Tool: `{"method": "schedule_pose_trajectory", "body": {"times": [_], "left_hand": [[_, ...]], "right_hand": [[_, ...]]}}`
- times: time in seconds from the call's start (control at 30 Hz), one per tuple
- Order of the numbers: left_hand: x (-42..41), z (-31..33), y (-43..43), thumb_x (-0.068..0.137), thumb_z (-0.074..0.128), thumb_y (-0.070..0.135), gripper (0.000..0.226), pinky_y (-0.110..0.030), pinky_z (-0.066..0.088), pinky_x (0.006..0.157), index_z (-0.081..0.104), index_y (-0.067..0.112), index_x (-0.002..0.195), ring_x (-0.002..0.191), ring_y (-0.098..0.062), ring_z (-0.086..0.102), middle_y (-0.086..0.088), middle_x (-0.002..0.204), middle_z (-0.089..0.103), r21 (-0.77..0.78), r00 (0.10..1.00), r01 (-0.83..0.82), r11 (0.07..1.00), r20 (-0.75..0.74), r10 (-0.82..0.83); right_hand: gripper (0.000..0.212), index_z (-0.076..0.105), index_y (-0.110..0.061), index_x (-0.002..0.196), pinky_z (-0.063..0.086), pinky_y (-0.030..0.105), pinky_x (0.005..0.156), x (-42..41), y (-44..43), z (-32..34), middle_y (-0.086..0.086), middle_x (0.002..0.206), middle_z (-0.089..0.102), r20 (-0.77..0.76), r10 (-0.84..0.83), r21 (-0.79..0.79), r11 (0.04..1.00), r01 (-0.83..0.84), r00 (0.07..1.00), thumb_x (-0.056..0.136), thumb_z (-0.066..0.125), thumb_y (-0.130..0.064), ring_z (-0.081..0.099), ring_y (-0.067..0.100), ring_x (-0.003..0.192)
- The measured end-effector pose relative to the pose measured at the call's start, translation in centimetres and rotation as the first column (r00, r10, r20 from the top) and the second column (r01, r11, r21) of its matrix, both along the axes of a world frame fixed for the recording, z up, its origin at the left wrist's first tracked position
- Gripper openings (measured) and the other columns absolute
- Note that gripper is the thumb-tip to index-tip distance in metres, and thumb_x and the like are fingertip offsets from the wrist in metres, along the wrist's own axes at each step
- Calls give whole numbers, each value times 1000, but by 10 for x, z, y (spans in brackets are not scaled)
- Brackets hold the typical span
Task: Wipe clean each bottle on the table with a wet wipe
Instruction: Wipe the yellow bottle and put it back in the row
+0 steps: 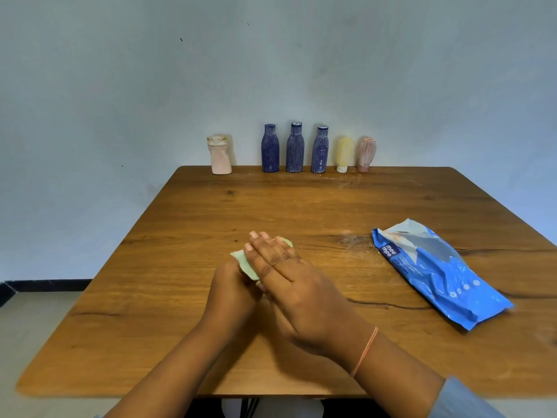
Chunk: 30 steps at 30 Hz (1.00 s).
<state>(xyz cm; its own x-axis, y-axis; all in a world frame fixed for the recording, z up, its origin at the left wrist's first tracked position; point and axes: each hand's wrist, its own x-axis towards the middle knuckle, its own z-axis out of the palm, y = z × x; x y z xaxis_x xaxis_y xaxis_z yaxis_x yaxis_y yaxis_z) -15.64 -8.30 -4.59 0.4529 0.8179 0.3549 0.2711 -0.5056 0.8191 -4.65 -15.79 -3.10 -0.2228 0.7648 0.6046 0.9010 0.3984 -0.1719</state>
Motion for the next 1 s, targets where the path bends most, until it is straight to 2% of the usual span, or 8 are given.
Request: {"method": "schedule_pose_trajectory", "body": {"times": [0.17, 0.23, 0.37, 0.53, 0.7, 0.83, 0.93, 1.0], "left_hand": [[-1, -1, -3, 74, 66, -11, 48, -3, 39, 53, 57, 35, 63, 57, 17, 57, 34, 53, 59, -20, 999, 25, 999, 28, -24], [0, -1, -6, 73, 70, -7, 42, -3, 40, 56, 61, 35, 70, 61, 15, 59, 32, 61, 63, -18, 996, 39, 999, 82, -37], [0, 2, -8, 73, 72, 1, 37, -4, 43, 62, 64, 36, 83, 71, 11, 63, 32, 73, 67, -10, 990, 70, 998, 124, -68], [-2, -7, 2, 76, 68, -2, 41, -10, 44, 55, 61, 38, 71, 62, 11, 60, 31, 60, 63, -31, 999, 10, 999, 41, -9], [-2, -2, 1, 82, 59, 11, 28, -7, 46, 57, 59, 38, 73, 68, 14, 60, 34, 67, 64, -68, 996, -10, 998, 89, 16], [-3, -1, -1, 80, 61, 12, 27, -5, 45, 59, 59, 38, 74, 72, 17, 60, 40, 73, 62, -8, 997, 34, 999, 76, -33], [-3, -5, 0, 76, 67, -5, 44, -3, 41, 55, 59, 37, 66, 63, 17, 58, 37, 60, 60, 34, 999, 44, 998, 27, -45], [-1, -3, 0, 74, 72, 1, 40, -3, 40, 57, 60, 39, 71, 65, 15, 59, 38, 63, 61, 36, 997, 57, 998, 57, -59]], "right_hand": [[47, 34, 2, 139, 24, 36, 114, 15, -2, -5, 19, 146, 34, 32, 12, -26, 1000, -11, 999, 94, 32, -13, 29, 25, 138], [48, 32, 1, 140, 25, 37, 113, 24, -3, -7, 18, 146, 34, 10, -24, -40, 999, 25, 1000, 98, 23, -20, 29, 24, 138], [49, 34, 1, 139, 23, 33, 113, 29, -3, -9, 17, 144, 37, -32, -85, -55, 995, 83, 996, 93, 34, -16, 33, 23, 136], [50, 36, 2, 138, 16, 31, 115, 9, -1, -9, 20, 144, 37, -50, -105, -44, 994, 103, 993, 91, 35, -15, 31, 26, 136], [51, 41, 6, 134, 21, 39, 114, -14, 2, -4, 24, 140, 41, -6, -31, 24, 999, 31, 1000, 98, 12, -18, 34, 31, 134], [50, 39, 5, 135, 24, 37, 113, -5, -2, -5, 22, 141, 40, 42, -7, 33, 999, 5, 999, 88, 33, -11, 34, 29, 135], [52, 36, 3, 137, 24, 35, 114, 8, -5, -5, 20, 142, 39, 43, -48, 13, 999, 47, 998, 87, 37, -12, 34, 27, 135], [51, 36, 1, 138, 24, 35, 114, 20, -5, -2, 18, 142, 41, 31, -110, -13, 994, 110, 994, 90, 36, -16, 35, 24, 135]]}}
